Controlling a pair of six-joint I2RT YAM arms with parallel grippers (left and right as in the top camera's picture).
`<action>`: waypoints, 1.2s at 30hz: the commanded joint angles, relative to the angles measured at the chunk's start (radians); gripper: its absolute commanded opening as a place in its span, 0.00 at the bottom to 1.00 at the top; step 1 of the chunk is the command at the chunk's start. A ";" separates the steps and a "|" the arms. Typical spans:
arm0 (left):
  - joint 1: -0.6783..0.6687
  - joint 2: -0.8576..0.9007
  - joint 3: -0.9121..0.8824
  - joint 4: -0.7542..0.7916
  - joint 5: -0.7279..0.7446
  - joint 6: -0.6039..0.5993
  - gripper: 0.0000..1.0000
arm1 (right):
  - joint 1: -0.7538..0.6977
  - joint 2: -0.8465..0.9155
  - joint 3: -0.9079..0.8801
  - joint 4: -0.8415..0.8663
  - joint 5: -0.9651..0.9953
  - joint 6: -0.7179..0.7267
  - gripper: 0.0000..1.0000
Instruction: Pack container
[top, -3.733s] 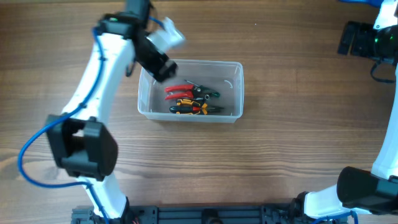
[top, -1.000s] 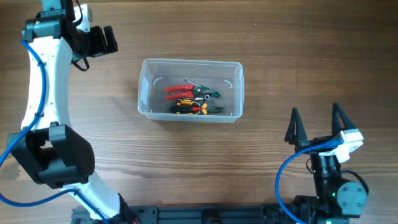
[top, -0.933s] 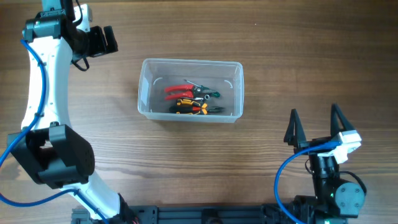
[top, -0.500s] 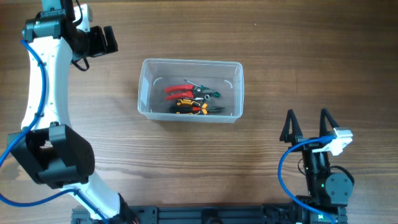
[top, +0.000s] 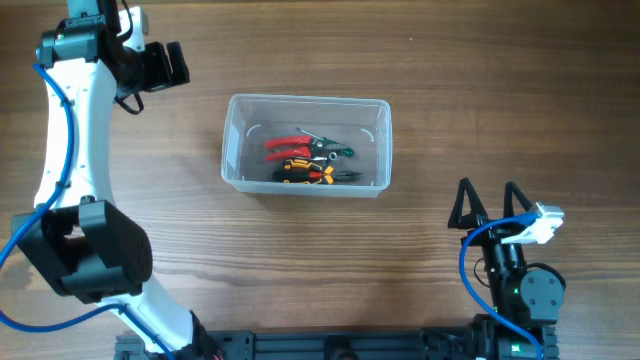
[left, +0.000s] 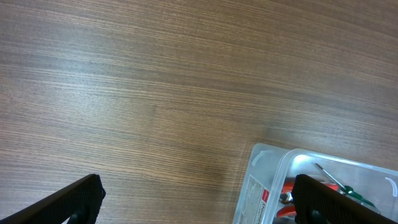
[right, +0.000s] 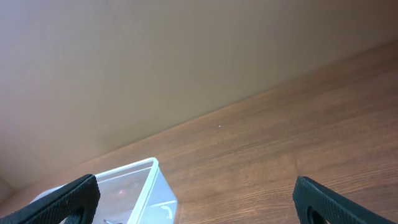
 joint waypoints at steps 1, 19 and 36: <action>0.002 -0.026 -0.001 0.001 0.006 -0.013 1.00 | 0.004 -0.016 -0.002 -0.010 -0.050 -0.160 1.00; 0.002 -0.026 -0.001 0.001 0.006 -0.013 1.00 | 0.004 -0.016 -0.001 -0.012 -0.051 -0.436 1.00; 0.003 -0.118 -0.001 0.031 -0.086 0.003 1.00 | 0.004 -0.016 -0.001 -0.012 -0.051 -0.436 1.00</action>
